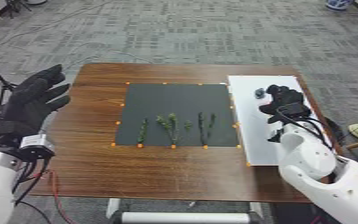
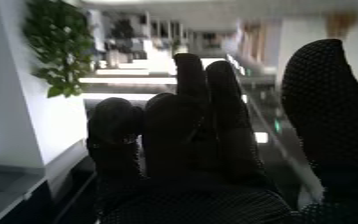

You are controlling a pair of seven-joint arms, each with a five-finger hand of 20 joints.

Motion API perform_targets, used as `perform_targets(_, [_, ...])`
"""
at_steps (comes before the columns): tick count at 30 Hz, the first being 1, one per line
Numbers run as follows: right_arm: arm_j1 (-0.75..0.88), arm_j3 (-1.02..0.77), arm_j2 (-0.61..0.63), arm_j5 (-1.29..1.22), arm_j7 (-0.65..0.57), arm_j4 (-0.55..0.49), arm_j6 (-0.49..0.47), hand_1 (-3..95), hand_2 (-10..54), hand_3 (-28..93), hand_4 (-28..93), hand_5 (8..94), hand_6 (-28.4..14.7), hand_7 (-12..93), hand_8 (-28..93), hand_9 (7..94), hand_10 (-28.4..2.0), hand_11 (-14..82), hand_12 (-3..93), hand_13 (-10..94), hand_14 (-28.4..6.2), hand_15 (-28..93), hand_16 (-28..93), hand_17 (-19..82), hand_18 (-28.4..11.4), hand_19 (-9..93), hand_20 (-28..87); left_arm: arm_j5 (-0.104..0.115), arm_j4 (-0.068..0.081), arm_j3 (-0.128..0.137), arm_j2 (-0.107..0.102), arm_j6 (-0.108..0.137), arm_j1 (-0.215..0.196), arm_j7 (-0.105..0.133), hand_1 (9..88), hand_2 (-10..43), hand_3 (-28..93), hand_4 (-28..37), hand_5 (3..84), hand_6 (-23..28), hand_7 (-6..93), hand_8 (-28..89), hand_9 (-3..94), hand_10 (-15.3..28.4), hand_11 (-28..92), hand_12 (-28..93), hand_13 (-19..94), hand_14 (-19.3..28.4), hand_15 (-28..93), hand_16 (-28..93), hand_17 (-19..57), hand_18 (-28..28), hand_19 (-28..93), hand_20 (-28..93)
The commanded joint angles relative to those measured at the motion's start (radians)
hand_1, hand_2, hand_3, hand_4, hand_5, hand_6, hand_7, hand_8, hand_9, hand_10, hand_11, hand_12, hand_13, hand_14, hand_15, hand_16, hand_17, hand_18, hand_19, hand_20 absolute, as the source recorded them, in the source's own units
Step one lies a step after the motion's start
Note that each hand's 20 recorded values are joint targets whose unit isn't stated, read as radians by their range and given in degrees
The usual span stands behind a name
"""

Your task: Arrange flowers

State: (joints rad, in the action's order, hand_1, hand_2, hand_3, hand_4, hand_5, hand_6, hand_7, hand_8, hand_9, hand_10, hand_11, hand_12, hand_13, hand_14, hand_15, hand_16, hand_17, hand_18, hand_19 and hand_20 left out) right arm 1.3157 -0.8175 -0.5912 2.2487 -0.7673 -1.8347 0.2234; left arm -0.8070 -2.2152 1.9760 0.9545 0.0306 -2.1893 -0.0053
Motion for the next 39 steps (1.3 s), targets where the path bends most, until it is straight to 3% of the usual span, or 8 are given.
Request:
perform_targets(1, [0.031,0.009,0.021,-0.001,0.017,-0.008,-0.057,33.3,-9.5,83,-28,44.3,-2.9,27,-12,49.9,-8.5,20.4,20.7,60,-9.9,86,34,33,-21.3,90,56,-0.002,-0.006,0.009,0.007,-0.004,-0.015,-0.007,25.5,-2.0,69,-27.1,23.2,1.5,19.8,-10,16.1,9.2,22,20,7,12.5,43,-4,-10.8,19.1,39,12])
perform_targets(13, [-0.038,0.112,0.014,0.019,0.003,0.078,-0.048,36.9,-9.5,82,-28,50.2,-0.3,31,-13,57.0,-8.2,23.1,22.0,62,-8.7,87,33,34,-21.2,91,57,-0.003,-0.005,0.004,0.001,-0.008,-0.005,-0.004,25.3,-2.1,69,-27.2,23.1,1.4,19.9,-10,16.1,9.1,22,20,7,12.5,43,-4,-10.9,19.2,39,12])
perform_targets(24, [-0.091,0.18,-0.004,0.061,-0.042,0.144,-0.022,38.5,-9.5,85,-28,52.5,0.3,34,-14,57.7,-9.4,29.2,24.6,63,-7.9,87,33,36,-20.8,92,56,-0.004,-0.009,0.007,0.003,-0.005,-0.009,-0.001,25.3,-2.2,70,-27.3,23.1,1.3,20.1,-10,16.2,9.1,22,20,7,12.4,43,-4,-10.9,19.1,39,12])
perform_targets(28, [-0.108,0.21,-0.002,0.08,-0.061,0.157,0.028,37.7,-9.5,85,-28,52.0,0.0,34,-14,55.8,-10.3,32.8,26.7,63,-8.0,87,34,36,-20.8,92,56,-0.004,-0.008,0.005,0.001,-0.002,-0.007,-0.001,25.3,-2.2,70,-27.4,23.1,1.3,20.2,-10,16.2,9.0,22,20,7,12.4,43,-4,-10.9,19.1,39,12])
perform_targets(31, [-0.135,0.243,-0.006,0.086,-0.069,0.18,0.061,39.1,-9.5,85,-28,53.4,0.1,40,-15,56.0,-10.8,40.6,29.5,64,-7.3,86,34,37,-20.0,93,55,-0.005,-0.007,0.005,0.002,-0.003,-0.005,-0.001,25.3,-2.3,70,-27.4,23.1,1.3,20.3,-10,16.2,9.0,22,20,8,12.4,43,-4,-10.9,19.1,39,12])
perform_targets(36, [-0.189,0.325,-0.004,0.109,-0.05,0.241,0.141,49.0,-9.5,78,-28,58.9,1.2,49,7,69.5,-5.9,24.6,50.2,69,-5.2,83,36,41,-19.1,93,53,-0.005,-0.01,0.009,0.004,-0.002,-0.01,-0.002,25.2,-2.4,70,-27.5,23.1,1.3,20.3,-10,16.2,9.0,22,20,8,12.4,43,-4,-10.9,19.1,39,12])
perform_targets(39, [-0.183,0.325,0.002,0.098,-0.006,0.251,0.202,52.8,-9.5,79,-28,65.6,2.7,52,9,76.3,-4.9,25.3,52.8,73,-4.3,81,37,44,-19.2,93,53,-0.005,-0.012,0.011,0.007,0.0,-0.013,0.002,25.0,-2.5,70,-27.6,23.2,1.3,20.2,-10,16.2,9.1,22,20,7,12.4,43,-4,-10.9,19.1,39,12])
